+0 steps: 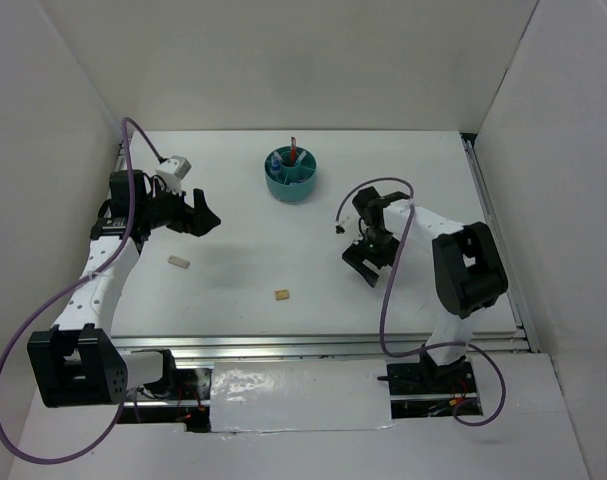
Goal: Sort the stationery into containers
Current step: Pick up the stationery from the center of the board.
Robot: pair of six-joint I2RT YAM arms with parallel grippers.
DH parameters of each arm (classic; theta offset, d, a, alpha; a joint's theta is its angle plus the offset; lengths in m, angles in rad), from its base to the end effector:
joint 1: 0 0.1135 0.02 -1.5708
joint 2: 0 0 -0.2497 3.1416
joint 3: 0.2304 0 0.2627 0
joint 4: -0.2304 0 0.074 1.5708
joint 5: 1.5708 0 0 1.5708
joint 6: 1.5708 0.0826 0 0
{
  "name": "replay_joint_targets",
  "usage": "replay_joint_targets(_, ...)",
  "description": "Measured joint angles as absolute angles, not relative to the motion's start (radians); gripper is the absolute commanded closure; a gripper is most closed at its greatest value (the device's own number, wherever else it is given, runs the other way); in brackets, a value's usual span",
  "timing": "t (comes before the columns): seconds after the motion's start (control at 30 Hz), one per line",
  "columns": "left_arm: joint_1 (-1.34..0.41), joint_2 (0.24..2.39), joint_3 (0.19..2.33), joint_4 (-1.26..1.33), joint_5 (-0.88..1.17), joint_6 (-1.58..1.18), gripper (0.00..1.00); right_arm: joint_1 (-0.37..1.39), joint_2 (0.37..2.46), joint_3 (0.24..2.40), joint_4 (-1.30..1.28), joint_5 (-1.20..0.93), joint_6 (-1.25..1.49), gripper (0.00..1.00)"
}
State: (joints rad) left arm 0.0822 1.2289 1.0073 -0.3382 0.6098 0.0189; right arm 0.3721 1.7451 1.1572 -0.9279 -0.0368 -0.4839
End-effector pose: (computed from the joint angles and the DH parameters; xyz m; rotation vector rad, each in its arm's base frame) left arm 0.3219 -0.0210 0.2758 0.2908 2.0512 -0.5844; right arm 0.2951 0.1184 0.1112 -1.2815 2.8054 0.0519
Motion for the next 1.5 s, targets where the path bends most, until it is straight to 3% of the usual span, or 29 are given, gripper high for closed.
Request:
replay_joint_targets(0.33,0.082,1.231,1.007,-0.341,0.611,0.019,0.01,0.424,1.915,1.288,-1.068,0.038,-0.484,0.17)
replay_joint_targets(0.9,0.087,1.233,1.007,-0.359,0.619,0.022,0.01,0.481,2.028,1.380,-1.163,0.121,-0.484,0.20)
replay_joint_targets(1.3,0.101,1.239,1.007,-0.367,0.631,0.023,0.01,0.488,2.073,1.396,-1.168,0.140,-0.485,0.29)
replay_joint_targets(1.43,0.103,1.242,1.007,-0.367,0.634,0.023,0.01,0.488,2.081,1.396,-1.168,0.150,-0.488,0.36)
replay_joint_targets(1.5,0.104,1.242,1.007,-0.367,0.635,0.023,0.01,0.488,2.087,1.399,-1.171,0.154,-0.492,0.45)
